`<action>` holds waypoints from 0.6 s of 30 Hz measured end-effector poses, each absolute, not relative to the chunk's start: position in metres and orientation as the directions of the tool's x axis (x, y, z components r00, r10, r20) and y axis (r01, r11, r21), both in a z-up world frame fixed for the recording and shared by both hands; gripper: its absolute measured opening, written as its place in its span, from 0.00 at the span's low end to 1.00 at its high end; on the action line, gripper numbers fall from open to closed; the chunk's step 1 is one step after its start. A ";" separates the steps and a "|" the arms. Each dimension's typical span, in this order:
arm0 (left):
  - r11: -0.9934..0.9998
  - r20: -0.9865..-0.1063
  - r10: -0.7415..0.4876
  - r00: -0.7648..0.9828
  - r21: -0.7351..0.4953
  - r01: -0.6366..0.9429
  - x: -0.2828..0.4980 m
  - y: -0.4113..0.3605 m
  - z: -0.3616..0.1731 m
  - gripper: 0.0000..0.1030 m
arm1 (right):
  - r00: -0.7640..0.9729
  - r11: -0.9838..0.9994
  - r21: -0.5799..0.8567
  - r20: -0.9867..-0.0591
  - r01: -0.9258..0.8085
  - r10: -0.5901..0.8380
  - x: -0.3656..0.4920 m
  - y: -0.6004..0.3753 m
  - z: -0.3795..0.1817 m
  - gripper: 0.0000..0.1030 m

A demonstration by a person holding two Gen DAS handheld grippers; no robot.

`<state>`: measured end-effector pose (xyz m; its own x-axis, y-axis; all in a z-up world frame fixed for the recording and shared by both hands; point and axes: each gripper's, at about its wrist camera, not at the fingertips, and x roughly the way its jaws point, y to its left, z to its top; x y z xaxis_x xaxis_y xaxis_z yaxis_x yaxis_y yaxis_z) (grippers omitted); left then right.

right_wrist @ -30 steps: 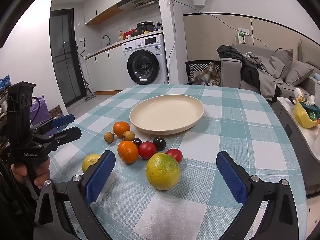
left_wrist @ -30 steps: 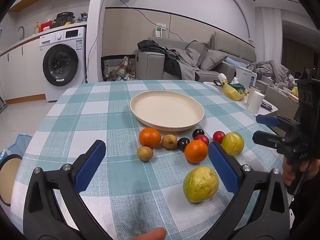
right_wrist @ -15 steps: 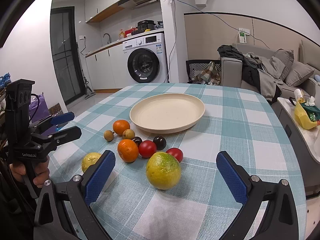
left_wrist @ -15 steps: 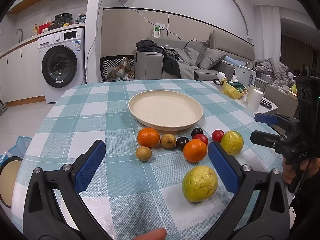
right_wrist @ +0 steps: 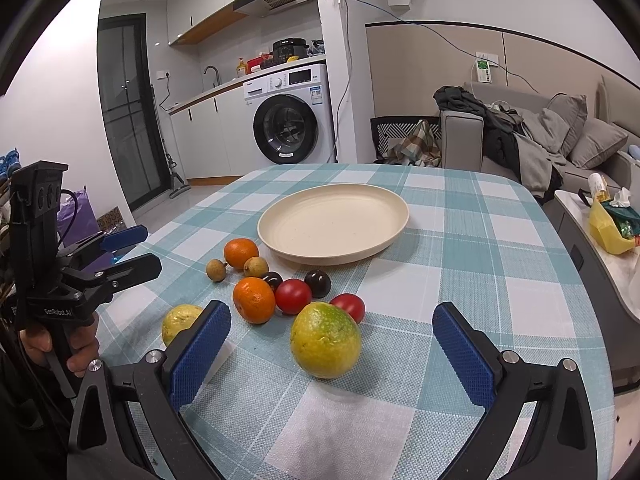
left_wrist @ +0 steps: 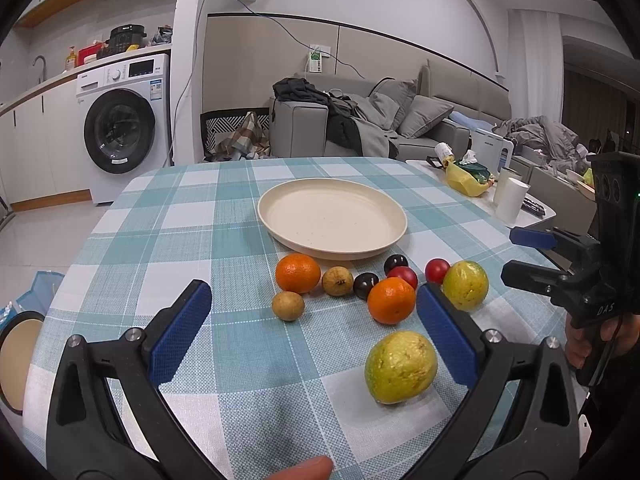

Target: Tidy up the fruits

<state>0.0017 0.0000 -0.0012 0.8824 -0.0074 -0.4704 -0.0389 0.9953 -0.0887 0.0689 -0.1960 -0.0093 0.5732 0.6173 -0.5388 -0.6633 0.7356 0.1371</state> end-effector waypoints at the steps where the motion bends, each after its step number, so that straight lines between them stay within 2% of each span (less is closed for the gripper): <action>1: 0.995 -0.471 -0.007 0.882 -0.089 -0.039 0.002 0.000 -0.001 0.99 | 0.573 0.736 0.137 -0.539 -0.663 0.617 0.069 -0.196 -0.009 1.00; 18: 0.995 -0.474 -0.006 0.881 -0.087 -0.040 0.002 0.000 -0.001 0.99 | 0.573 0.736 0.135 -0.542 -0.663 0.615 0.070 -0.196 -0.011 1.00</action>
